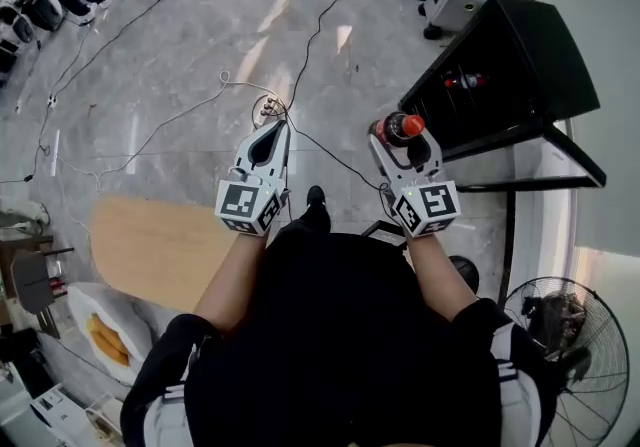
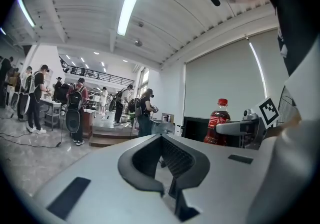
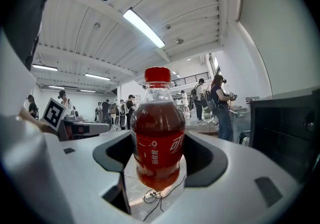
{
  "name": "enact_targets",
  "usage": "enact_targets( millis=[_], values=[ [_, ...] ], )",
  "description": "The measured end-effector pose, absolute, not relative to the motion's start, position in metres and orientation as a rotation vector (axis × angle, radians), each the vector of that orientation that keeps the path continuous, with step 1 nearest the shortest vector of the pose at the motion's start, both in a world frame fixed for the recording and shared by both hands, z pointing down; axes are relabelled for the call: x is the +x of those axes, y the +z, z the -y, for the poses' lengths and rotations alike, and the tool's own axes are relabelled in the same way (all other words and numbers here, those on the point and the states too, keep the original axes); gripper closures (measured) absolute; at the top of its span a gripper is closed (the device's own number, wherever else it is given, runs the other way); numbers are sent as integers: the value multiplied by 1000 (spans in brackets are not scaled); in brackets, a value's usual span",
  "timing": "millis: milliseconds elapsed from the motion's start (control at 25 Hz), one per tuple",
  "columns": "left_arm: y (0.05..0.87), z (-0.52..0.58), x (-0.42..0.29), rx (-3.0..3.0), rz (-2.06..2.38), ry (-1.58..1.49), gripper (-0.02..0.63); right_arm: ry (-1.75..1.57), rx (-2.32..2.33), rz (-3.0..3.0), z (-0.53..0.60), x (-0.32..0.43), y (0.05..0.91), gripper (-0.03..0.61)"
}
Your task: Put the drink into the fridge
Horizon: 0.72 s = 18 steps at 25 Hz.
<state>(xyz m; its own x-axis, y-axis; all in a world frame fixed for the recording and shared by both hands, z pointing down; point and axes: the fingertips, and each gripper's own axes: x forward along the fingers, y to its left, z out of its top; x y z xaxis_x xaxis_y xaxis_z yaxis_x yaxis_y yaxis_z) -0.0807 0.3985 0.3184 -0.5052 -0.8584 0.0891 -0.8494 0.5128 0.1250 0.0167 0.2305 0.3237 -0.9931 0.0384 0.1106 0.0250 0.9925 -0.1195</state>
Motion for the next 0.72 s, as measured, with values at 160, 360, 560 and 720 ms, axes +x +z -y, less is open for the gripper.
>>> enact_targets(
  millis=[160, 360, 560, 720],
  values=[
    [320, -385, -130, 1497, 2607, -98, 598, 208, -38, 3000, -215, -32, 333, 268],
    [328, -365, -178, 1548, 2553, -106, 599, 267, 4, 3004, -200, -82, 329, 268],
    [344, -330, -201, 1567, 2488, -129, 599, 383, 43, 2979, -173, -103, 334, 268],
    [350, -301, -217, 1614, 2448, -102, 598, 491, 63, 2977, -154, -122, 340, 268]
  ],
)
